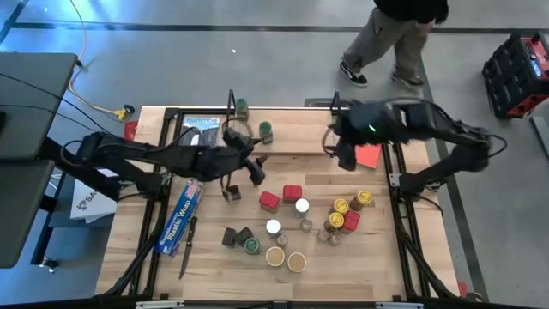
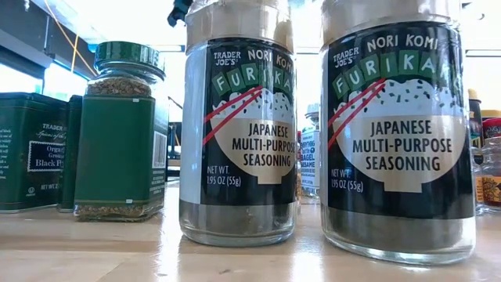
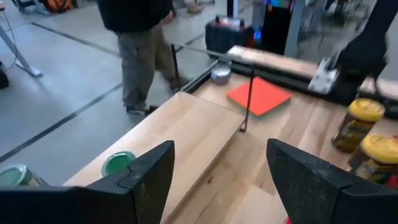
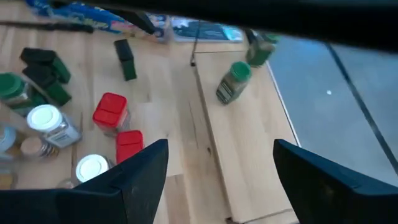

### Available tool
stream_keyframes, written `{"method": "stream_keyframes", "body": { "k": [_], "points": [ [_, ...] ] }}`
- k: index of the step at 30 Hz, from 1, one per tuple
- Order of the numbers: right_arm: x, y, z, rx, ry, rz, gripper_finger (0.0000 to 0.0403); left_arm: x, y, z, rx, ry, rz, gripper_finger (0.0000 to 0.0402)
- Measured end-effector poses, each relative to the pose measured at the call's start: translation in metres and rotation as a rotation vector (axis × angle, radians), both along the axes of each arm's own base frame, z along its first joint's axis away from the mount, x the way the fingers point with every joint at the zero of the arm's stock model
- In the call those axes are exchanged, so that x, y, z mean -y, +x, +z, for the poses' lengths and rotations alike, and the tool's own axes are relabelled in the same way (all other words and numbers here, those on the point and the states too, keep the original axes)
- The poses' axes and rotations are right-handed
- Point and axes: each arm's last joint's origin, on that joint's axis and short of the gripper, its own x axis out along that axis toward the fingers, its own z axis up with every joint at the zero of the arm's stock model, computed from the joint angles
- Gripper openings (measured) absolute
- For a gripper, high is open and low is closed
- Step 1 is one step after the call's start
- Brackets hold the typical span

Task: Shelf spices
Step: Put the green seasoning bottle on the shelf and align it with the other green seasoning bottle

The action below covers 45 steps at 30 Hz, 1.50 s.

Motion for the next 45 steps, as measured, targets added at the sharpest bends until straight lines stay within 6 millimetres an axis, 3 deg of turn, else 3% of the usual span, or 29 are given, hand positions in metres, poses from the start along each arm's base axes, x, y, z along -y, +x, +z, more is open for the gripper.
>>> {"method": "stream_keyframes", "body": {
  "k": [4, 8, 15, 20, 25, 32, 37, 45],
  "points": [
    [-0.020, -0.031, -0.034, 0.075, 0.037, -0.071, 0.0284, -0.023, 0.023, 0.010, -0.097, -0.005, 0.008, 0.0248],
    [-0.033, -0.048, -0.075, 0.120, 0.093, -0.120, 0.0284, -0.048, 0.043, 0.012, -0.208, -0.005, 0.007, 0.0248],
    [-0.052, -0.054, -0.135, 0.161, 0.195, -0.104, 0.0284, -0.088, 0.065, -0.002, -0.390, -0.017, -0.037, 0.0253],
    [-0.059, -0.052, -0.160, 0.187, 0.214, -0.114, 0.0284, -0.117, 0.062, -0.013, -0.448, -0.066, -0.017, 0.0286],
    [-0.060, -0.051, -0.170, 0.204, 0.230, -0.131, 0.0284, -0.140, 0.056, -0.022, -0.473, -0.135, 0.031, 0.0318],
    [-0.060, -0.049, -0.168, 0.231, 0.217, -0.121, 0.0284, -0.158, 0.056, -0.036, -0.507, -0.179, 0.070, 0.0321],
    [-0.060, -0.049, -0.168, 0.237, 0.219, -0.119, 0.0284, -0.164, 0.061, -0.054, -0.586, -0.157, 0.087, 0.0321],
    [-0.060, -0.049, -0.167, 0.237, 0.219, -0.119, 0.0284, -0.165, 0.061, -0.062, -0.649, -0.165, 0.064, 0.0321]
  ]
}}
